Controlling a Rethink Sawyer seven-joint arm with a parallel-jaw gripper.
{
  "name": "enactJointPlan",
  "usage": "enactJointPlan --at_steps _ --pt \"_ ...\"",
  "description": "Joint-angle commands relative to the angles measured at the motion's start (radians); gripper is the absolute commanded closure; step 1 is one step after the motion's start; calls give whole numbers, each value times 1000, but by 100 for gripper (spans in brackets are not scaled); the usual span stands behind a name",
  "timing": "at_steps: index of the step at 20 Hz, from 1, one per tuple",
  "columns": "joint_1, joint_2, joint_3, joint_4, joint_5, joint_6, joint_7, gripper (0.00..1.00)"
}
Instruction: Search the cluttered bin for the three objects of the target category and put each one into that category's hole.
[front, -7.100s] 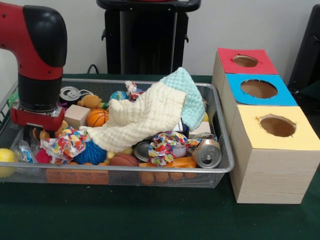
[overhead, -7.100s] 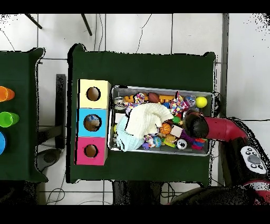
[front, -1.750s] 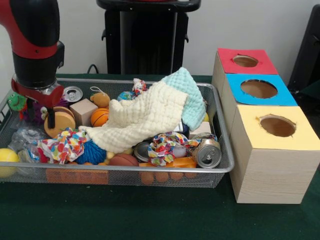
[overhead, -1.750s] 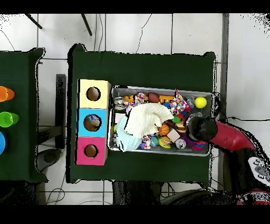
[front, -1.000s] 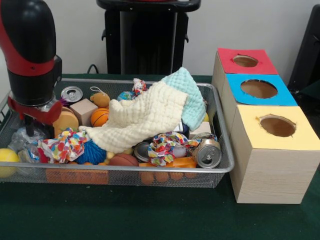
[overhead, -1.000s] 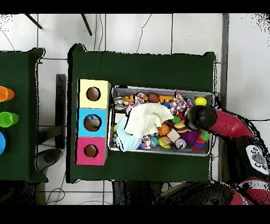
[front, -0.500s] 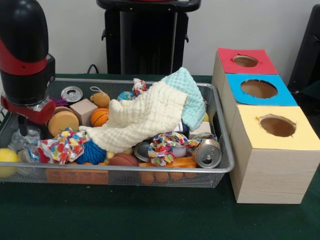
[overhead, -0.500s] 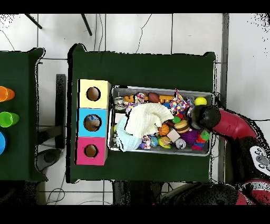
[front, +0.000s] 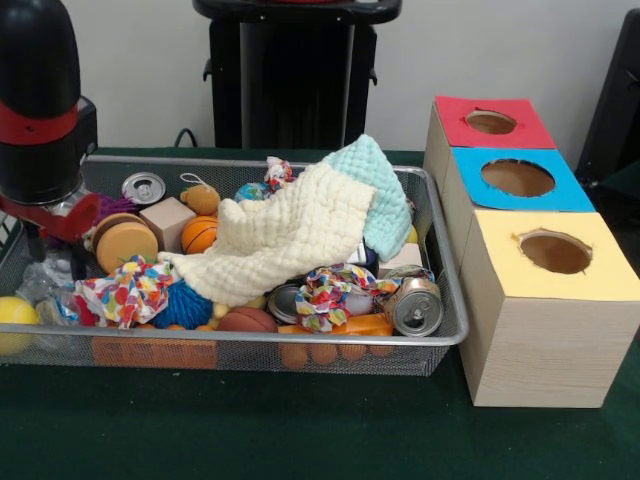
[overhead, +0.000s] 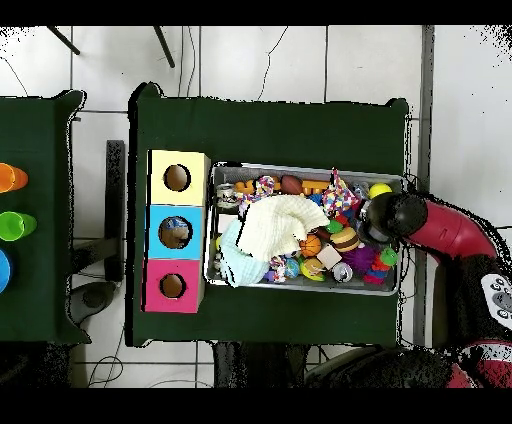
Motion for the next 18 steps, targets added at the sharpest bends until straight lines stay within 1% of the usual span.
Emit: enactJointPlan --at_steps 1,6,7,10,13,18 --pt "4 -11 93 -60 -42 143 -195 0" --pt "2 -3 98 -72 -45 142 -192 0" --pt "-1 -7 98 -59 -45 132 -192 0" --pt "-3 -8 99 -61 -44 136 -194 0" --pt "0 -17 101 -75 -40 162 -203 0" --pt "6 -35 110 -108 -25 243 -226 0"
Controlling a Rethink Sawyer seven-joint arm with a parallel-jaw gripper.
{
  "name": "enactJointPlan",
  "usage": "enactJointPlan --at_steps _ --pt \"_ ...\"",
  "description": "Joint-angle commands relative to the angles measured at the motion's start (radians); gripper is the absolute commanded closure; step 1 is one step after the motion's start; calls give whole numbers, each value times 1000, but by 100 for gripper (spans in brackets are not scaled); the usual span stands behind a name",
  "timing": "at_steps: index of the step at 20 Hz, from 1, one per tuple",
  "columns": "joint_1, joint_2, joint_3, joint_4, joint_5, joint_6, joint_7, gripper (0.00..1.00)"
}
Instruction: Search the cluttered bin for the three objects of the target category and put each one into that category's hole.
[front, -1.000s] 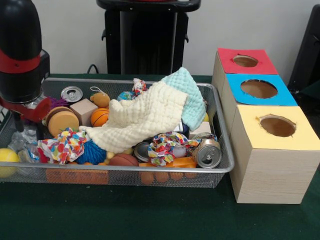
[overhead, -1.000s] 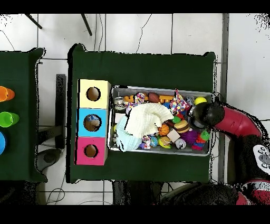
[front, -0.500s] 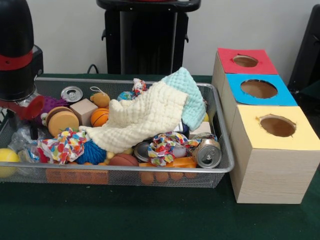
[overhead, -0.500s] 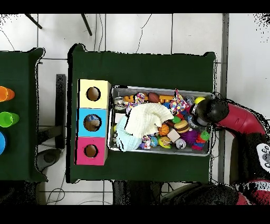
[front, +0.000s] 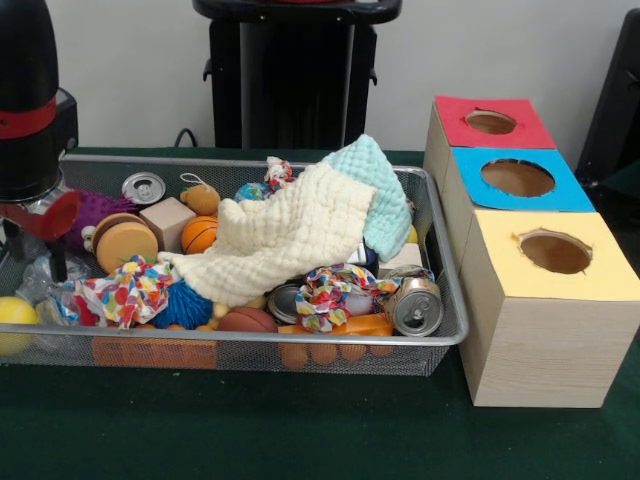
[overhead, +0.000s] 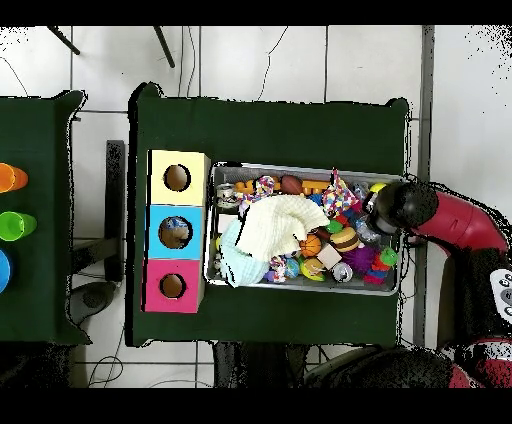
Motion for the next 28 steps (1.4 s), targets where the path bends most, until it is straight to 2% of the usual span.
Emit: enactJointPlan --at_steps 1,14,28 --pt "7 -33 103 -50 -23 192 -228 0" --pt "-3 -5 162 -57 -5 200 -194 0" --pt "25 36 172 -85 -8 208 -148 0"
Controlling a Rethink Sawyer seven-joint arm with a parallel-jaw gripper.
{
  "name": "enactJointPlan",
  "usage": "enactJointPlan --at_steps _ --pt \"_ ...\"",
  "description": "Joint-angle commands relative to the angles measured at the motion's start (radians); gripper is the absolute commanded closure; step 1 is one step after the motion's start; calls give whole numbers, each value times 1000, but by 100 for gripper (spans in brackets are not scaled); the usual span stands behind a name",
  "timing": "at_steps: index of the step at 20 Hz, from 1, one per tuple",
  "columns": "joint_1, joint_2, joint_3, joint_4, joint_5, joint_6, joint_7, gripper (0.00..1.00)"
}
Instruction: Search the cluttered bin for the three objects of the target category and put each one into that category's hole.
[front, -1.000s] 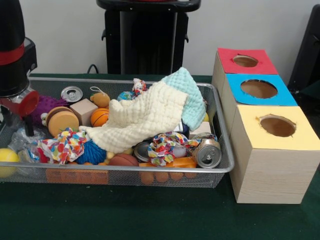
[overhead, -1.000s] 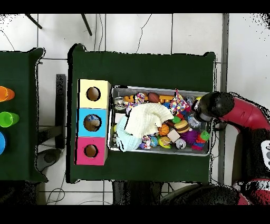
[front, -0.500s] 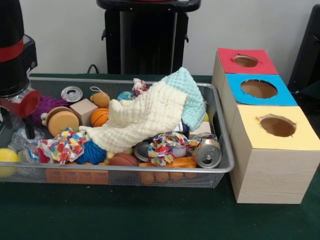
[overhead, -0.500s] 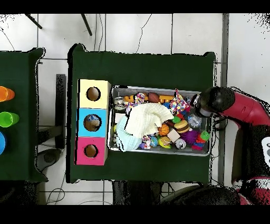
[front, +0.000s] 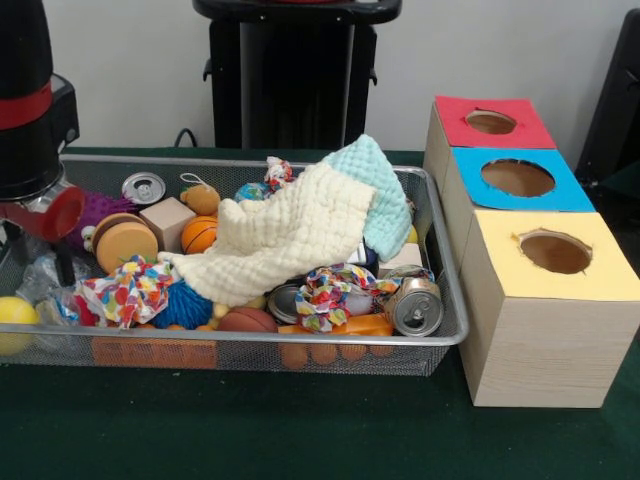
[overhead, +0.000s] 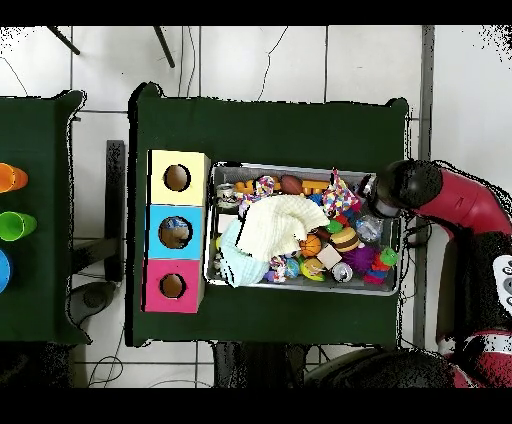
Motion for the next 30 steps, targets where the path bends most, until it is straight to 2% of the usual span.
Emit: enactJointPlan --at_steps 1,10,18,30 --pt "17 55 101 -4 -6 80 -149 0" --pt "3 94 101 40 -40 -62 -130 0" --pt "-7 121 99 48 -68 -138 -114 0" --pt "-36 130 98 127 -112 -267 -65 0"
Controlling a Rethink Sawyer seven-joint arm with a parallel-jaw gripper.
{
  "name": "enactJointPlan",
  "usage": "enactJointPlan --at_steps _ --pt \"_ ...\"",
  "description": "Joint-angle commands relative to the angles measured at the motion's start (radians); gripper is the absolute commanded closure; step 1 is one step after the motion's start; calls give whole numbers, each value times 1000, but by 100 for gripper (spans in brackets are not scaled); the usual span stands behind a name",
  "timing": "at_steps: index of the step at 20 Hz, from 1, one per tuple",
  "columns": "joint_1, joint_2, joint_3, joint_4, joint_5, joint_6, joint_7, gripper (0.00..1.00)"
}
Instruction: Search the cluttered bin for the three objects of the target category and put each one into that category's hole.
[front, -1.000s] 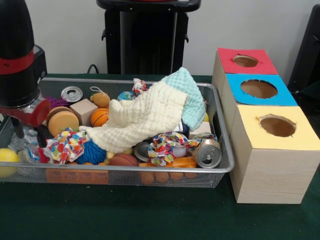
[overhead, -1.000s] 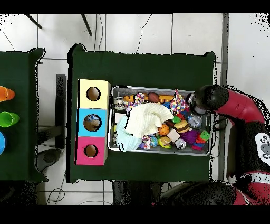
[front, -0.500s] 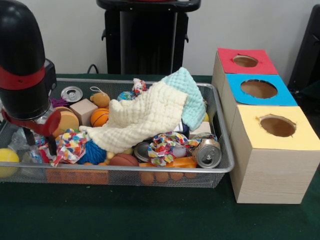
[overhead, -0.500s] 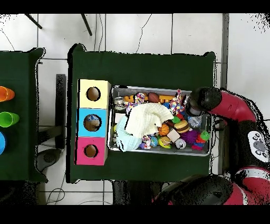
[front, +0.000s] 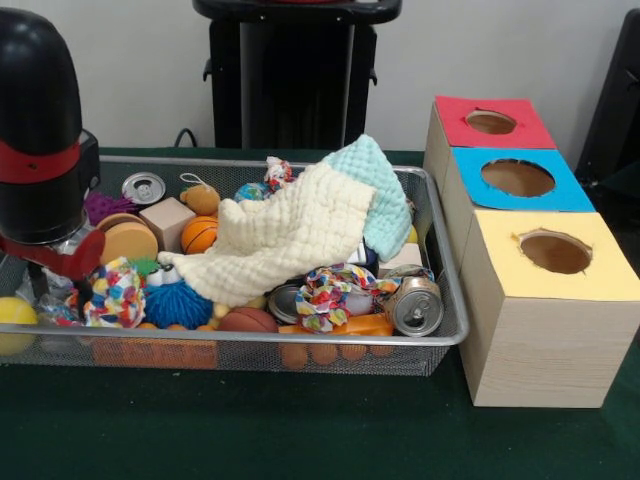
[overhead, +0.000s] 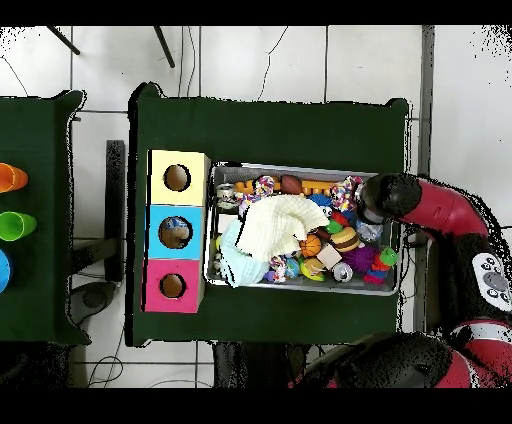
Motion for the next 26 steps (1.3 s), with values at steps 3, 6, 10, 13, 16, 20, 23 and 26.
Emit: enactJointPlan --at_steps 3,6,10,13,16,20,23,26 --pt "-19 51 71 131 -51 -169 -52 0" --pt "-20 55 65 150 -54 -192 -39 0" --pt "-14 70 59 161 -57 -220 -25 0" --pt "-7 84 51 167 -61 -261 -3 0" --pt "5 82 38 166 -84 -290 -7 100" --pt "14 78 32 171 -85 -291 11 100" --pt "33 77 13 174 -67 -268 58 100" --pt "39 68 8 201 -58 -286 82 100"
